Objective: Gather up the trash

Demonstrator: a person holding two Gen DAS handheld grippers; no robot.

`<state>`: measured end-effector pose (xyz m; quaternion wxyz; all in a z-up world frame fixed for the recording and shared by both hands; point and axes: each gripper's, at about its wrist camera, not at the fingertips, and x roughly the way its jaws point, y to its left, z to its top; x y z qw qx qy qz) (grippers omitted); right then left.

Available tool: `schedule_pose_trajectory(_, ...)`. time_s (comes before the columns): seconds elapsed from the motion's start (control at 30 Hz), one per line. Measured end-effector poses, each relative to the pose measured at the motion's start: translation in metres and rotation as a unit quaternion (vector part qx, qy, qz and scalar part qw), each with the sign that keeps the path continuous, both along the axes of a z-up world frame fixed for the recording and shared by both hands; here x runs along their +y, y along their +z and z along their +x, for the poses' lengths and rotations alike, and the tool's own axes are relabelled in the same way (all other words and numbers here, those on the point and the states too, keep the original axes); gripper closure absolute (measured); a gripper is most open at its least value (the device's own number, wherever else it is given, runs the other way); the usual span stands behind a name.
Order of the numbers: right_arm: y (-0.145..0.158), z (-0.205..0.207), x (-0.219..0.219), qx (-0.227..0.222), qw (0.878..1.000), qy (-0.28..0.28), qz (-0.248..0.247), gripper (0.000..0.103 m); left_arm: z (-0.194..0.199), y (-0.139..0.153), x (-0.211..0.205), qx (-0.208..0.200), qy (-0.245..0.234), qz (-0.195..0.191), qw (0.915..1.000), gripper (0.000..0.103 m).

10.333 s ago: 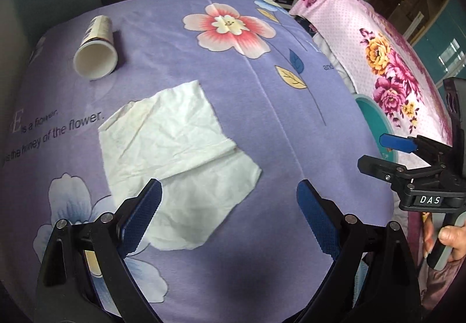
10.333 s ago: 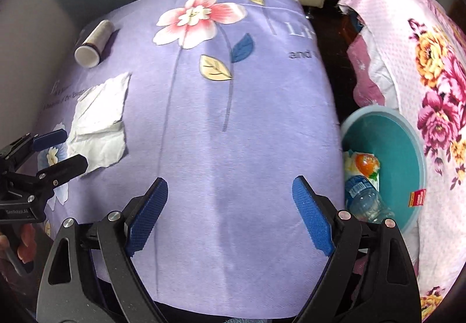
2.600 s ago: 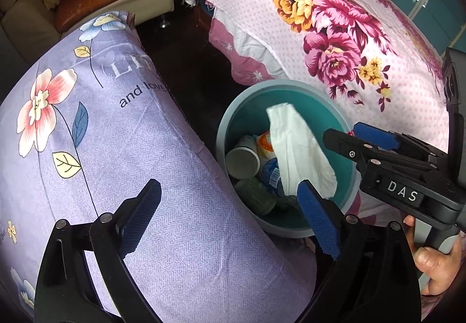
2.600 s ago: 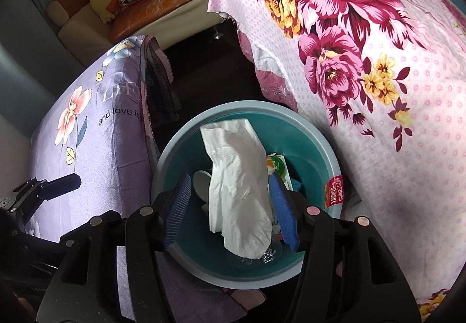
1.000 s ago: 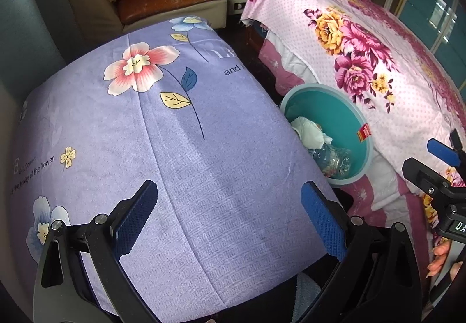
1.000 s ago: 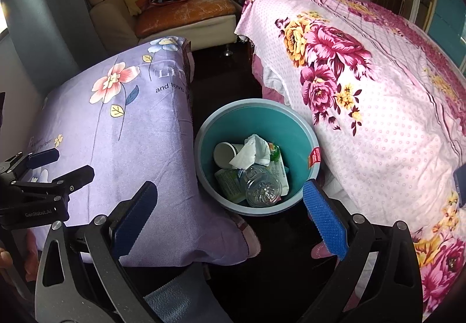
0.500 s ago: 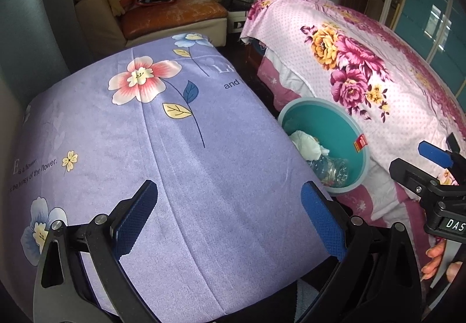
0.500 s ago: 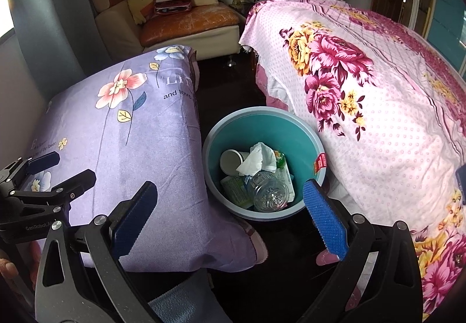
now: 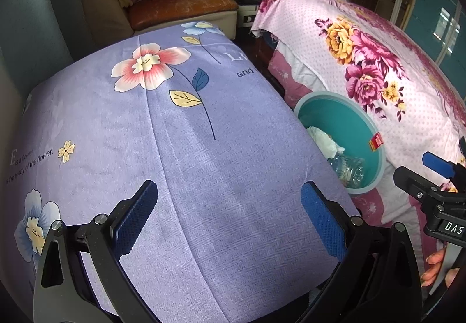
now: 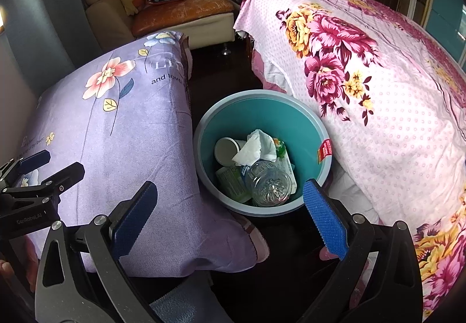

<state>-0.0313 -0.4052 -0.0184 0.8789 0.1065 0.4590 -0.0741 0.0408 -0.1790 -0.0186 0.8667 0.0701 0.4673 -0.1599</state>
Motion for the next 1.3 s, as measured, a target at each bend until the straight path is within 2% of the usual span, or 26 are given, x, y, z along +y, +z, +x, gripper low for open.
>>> schedule_pose_trajectory(0.5, -0.015, 0.005, -0.007, 0.009, 1.0, -0.01, 0.004, 0.007, 0.003, -0.014, -0.003, 0.002, -0.009, 0.009, 0.9999, 0.004)
schedule_pose_trajectory(1.3, -0.017, 0.008, -0.001, 0.017, 1.0, -0.008, -0.011, 0.007, 0.001, -0.008, 0.001, -0.02, 0.0, 0.014, 0.9997, 0.004)
